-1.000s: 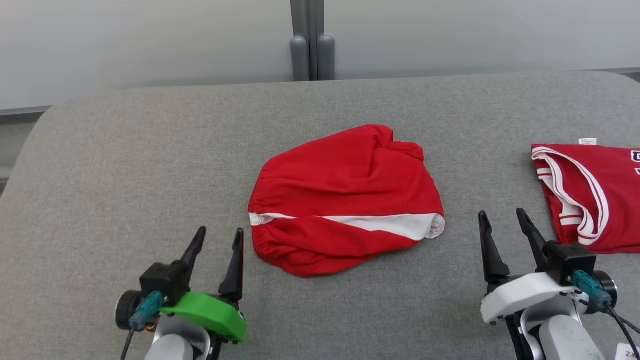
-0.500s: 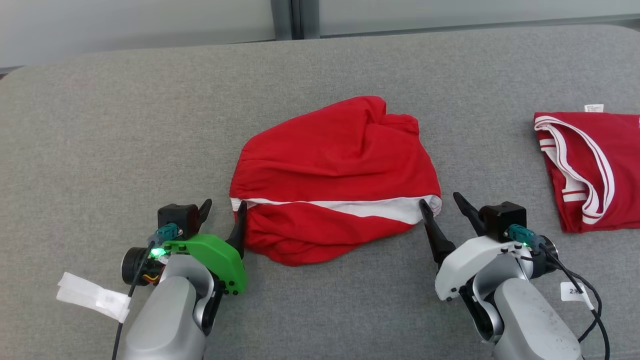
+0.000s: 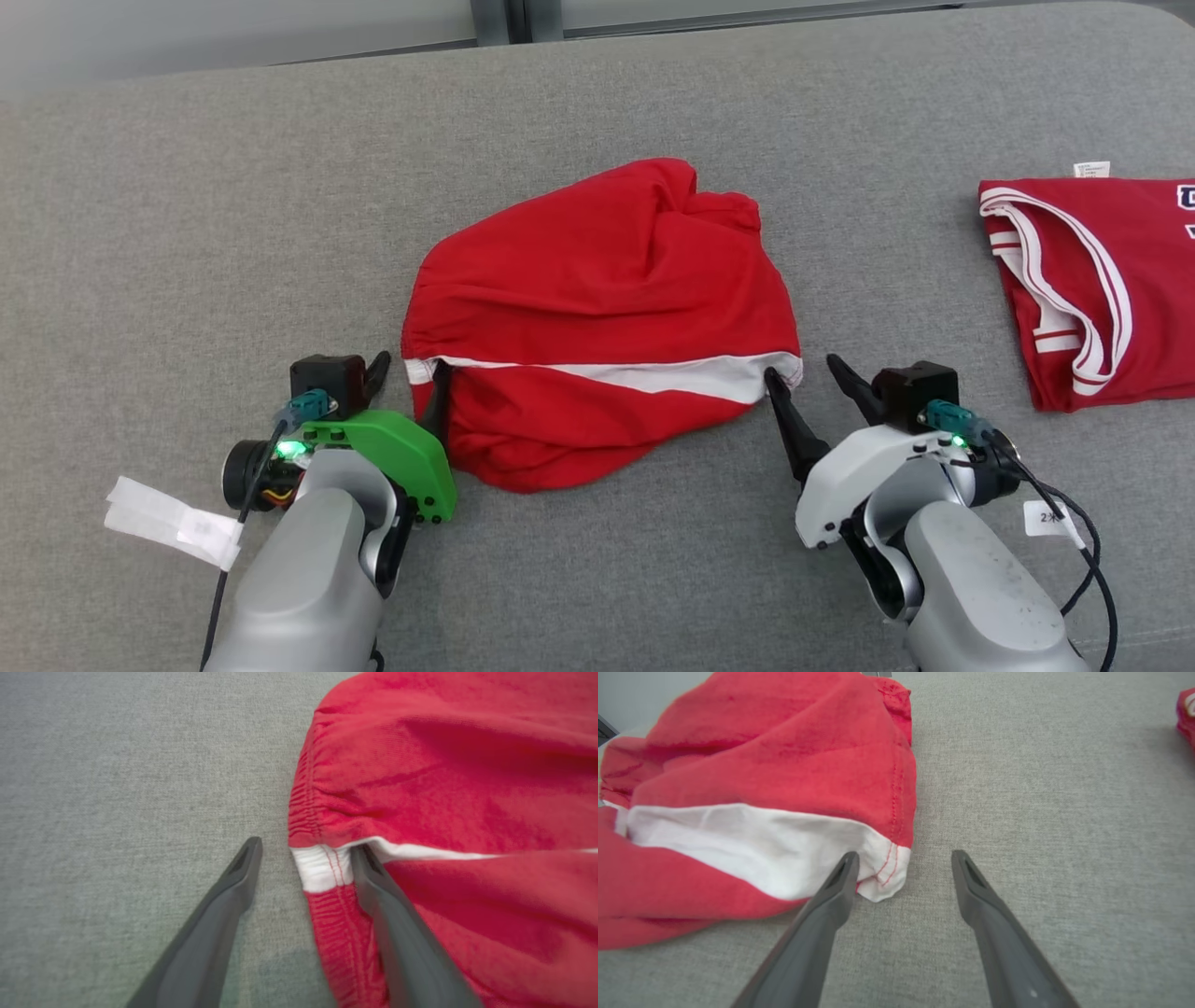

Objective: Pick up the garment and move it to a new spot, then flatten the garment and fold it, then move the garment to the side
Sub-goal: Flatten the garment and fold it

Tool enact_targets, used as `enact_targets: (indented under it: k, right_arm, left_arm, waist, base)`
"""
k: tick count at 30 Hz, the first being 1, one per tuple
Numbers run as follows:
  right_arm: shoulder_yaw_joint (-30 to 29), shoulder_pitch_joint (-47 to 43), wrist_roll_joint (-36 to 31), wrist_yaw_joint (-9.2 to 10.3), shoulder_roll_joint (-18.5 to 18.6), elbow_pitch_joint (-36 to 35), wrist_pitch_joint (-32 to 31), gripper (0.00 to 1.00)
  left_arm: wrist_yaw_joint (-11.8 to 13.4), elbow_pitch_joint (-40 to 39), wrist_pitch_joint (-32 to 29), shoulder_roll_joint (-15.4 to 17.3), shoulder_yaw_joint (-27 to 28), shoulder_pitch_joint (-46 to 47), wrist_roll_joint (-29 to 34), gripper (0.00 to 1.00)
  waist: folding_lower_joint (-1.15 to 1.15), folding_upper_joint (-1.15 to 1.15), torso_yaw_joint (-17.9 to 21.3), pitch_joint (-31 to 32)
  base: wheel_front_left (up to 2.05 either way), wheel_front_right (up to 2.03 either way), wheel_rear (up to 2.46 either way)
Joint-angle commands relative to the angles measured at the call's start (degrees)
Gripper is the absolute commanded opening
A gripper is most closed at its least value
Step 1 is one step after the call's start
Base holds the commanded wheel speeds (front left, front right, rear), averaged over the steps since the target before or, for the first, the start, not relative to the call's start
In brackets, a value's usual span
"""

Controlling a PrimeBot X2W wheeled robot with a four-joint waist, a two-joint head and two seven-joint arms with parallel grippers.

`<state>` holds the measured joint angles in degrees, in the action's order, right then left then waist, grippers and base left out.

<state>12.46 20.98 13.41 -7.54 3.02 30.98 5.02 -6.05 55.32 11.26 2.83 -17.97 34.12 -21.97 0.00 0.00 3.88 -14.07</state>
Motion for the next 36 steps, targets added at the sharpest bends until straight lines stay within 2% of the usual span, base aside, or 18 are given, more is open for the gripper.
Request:
enact_targets:
  k: [1,6,15,16,17,19,28,36]
  right_arm:
    - [0.71,1.03,0.97,0.11,-0.02,0.54,-0.39,1.00]
    - [3.28,2.29,4.31,0.10,-0.08,2.16,-2.03,1.00]
    - [7.46,3.16,9.23,0.10,-0.01,1.90,0.08,1.00]
    - [7.65,3.30,9.47,0.10,0.09,1.72,0.58,0.97]
    - [8.02,3.40,9.56,0.10,0.29,1.63,0.99,0.47]
    - [8.65,3.74,9.89,0.10,0.60,1.14,2.01,0.00]
    - [8.17,3.61,10.33,0.10,2.11,-2.73,6.70,0.00]
    - [5.60,1.31,10.40,0.10,4.12,-11.50,7.09,0.00]
  left_arm:
    - [0.02,0.83,0.20,0.15,-0.33,0.99,-0.32,0.00]
    - [-0.46,2.94,0.30,0.19,-1.49,1.97,-1.04,0.00]
    - [-0.96,4.58,1.68,0.20,-3.76,2.95,-2.57,0.00]
    - [-0.96,4.67,1.91,0.19,-3.89,3.04,-2.57,0.00]
    - [-1.01,4.79,2.06,0.19,-4.11,3.19,-2.71,0.00]
    - [-1.13,4.81,2.41,0.18,-4.69,3.44,-2.90,0.00]
    - [-1.45,0.62,3.81,0.20,-5.68,3.90,-5.38,0.00]
    - [-1.49,-15.20,3.95,0.78,-3.47,0.40,-9.20,0.00]
  waist:
    - [0.00,0.00,0.08,-0.07]
    - [0.00,0.00,-0.17,-0.38]
    - [0.00,0.00,-0.80,-0.71]
    - [0.00,0.00,-0.82,-0.76]
    - [0.00,0.00,-0.83,-0.80]
    - [0.00,0.00,-0.82,-0.85]
    - [0.00,0.00,-0.48,-0.24]
    - [0.00,0.00,-0.77,1.75]
  base:
    - [0.00,0.00,0.00]
    - [0.00,0.00,0.00]
    - [0.00,0.00,0.00]
    - [0.00,0.00,0.00]
    - [0.00,0.00,0.00]
    - [0.00,0.00,0.00]
    - [0.00,0.00,0.00]
    - [0.00,0.00,0.00]
